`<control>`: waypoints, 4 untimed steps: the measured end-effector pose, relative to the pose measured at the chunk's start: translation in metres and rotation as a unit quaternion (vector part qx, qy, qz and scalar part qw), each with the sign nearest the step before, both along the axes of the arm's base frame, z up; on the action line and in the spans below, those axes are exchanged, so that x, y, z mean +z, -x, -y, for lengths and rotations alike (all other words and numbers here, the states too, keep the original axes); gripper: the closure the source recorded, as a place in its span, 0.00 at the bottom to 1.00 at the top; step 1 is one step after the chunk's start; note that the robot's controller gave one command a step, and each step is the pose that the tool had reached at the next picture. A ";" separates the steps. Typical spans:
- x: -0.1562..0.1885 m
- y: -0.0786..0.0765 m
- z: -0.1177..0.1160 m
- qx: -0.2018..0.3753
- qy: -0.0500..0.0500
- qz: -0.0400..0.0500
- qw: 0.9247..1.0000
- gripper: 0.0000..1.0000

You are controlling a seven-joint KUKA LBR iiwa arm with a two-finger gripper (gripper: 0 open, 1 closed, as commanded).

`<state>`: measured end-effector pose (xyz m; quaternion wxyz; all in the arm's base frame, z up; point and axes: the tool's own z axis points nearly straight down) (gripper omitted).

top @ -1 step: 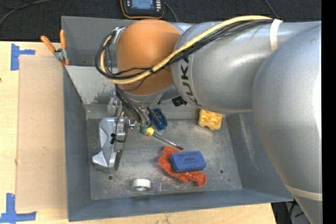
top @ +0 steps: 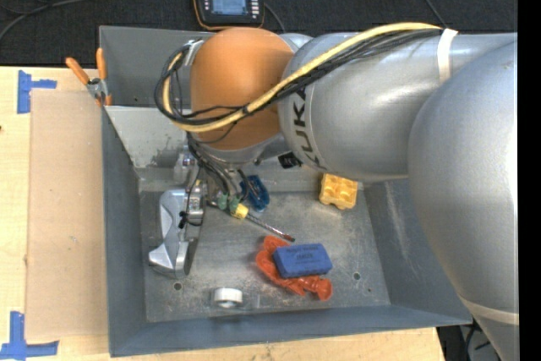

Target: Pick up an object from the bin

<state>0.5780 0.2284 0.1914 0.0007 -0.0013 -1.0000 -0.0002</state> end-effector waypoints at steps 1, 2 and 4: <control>-0.109 -0.020 0.021 0.226 -0.001 0.001 0.974 0.00; -0.122 -0.017 0.016 0.231 -0.001 0.000 0.973 0.00; -0.123 -0.017 0.016 0.231 -0.002 -0.001 0.973 0.00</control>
Offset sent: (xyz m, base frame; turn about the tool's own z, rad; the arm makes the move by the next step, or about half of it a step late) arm 0.0173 -0.0155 -0.1214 -0.4703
